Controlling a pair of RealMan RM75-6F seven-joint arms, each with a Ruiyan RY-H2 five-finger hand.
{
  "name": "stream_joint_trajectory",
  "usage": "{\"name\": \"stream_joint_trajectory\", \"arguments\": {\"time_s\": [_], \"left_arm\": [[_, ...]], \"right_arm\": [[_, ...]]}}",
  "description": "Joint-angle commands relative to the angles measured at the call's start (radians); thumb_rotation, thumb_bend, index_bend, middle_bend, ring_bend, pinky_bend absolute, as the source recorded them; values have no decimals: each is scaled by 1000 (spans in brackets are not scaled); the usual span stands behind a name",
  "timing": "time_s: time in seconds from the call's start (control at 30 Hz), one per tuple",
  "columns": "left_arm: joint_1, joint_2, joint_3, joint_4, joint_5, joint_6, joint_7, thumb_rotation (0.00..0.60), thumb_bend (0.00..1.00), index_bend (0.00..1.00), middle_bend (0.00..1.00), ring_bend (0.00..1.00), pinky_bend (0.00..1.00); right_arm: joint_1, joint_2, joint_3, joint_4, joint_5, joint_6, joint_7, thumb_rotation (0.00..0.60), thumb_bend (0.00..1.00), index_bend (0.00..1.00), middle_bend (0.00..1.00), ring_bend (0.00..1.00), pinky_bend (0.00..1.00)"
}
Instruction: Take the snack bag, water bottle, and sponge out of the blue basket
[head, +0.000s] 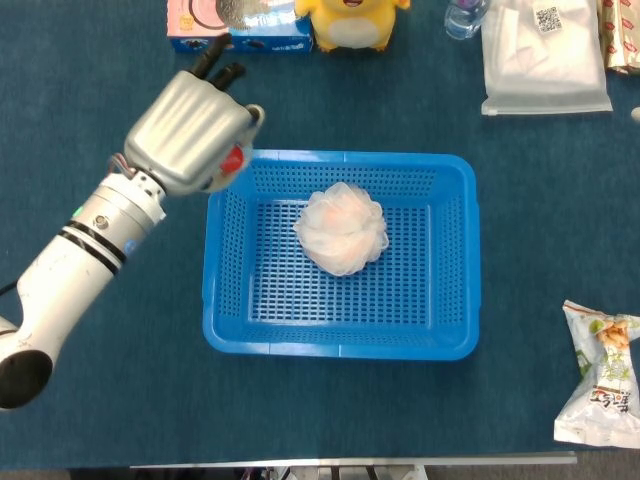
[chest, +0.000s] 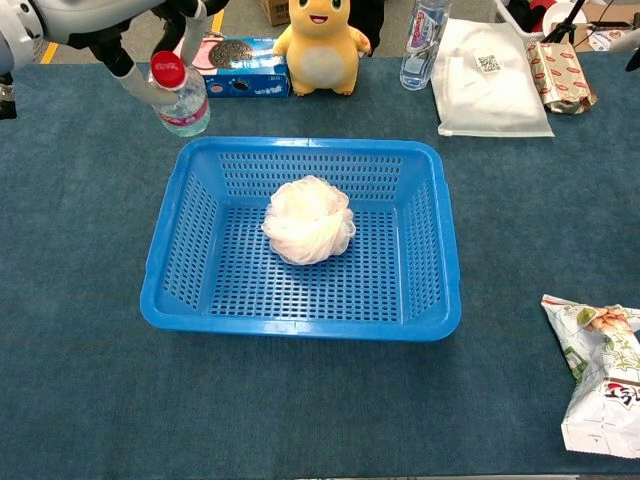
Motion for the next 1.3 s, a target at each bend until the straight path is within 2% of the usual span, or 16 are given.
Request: {"name": "stream_joint_trajectory", "arguments": {"time_s": [0.03, 0.33, 0.53, 0.7, 0.83, 0.9, 1.03, 1.13, 1.23, 1.3], "left_arm": [[-1, -6, 7, 22, -22, 10, 17, 600, 187, 671, 662, 200, 0], [0, -23, 47, 74, -92, 6, 63, 600, 187, 671, 662, 200, 0], [15, -57, 86, 158, -150, -17, 56, 600, 187, 663, 658, 200, 0], [27, -90, 131, 256, -252, -50, 63, 600, 187, 642, 644, 201, 0], [19, -104, 159, 309, -364, -72, 94, 600, 187, 584, 607, 200, 0], [8, -103, 173, 317, -432, -86, 113, 600, 187, 542, 553, 199, 0], [-8, -91, 177, 304, -498, -99, 117, 600, 187, 443, 342, 177, 0], [-10, -74, 161, 272, -490, -91, 88, 600, 153, 328, 181, 154, 0], [-6, -57, 143, 240, -456, -90, 51, 600, 72, 229, 82, 130, 0], [2, -51, 125, 225, -416, -82, 16, 600, 53, 170, 42, 107, 0]], "right_arm": [[-1, 0, 0, -1, 1, 0, -1, 600, 0, 155, 286, 341, 584], [-1, -7, -5, 7, 7, -11, 3, 600, 0, 155, 286, 341, 584], [-4, -9, -9, 13, 13, -15, 6, 600, 0, 156, 288, 341, 584], [-5, -10, -10, 15, 21, -20, 4, 600, 0, 161, 290, 341, 584], [-2, -15, -11, 18, 25, -29, 2, 600, 0, 164, 291, 341, 584], [0, -19, -11, 20, 27, -35, 1, 600, 0, 164, 291, 341, 584], [3, -25, -12, 24, 31, -43, 0, 600, 0, 164, 292, 341, 584], [6, -31, -12, 26, 32, -49, -2, 600, 0, 164, 292, 341, 584], [7, -33, -13, 24, 31, -49, -4, 600, 0, 164, 293, 341, 584], [7, -33, -12, 23, 30, -47, -4, 600, 0, 164, 293, 341, 584]]}}
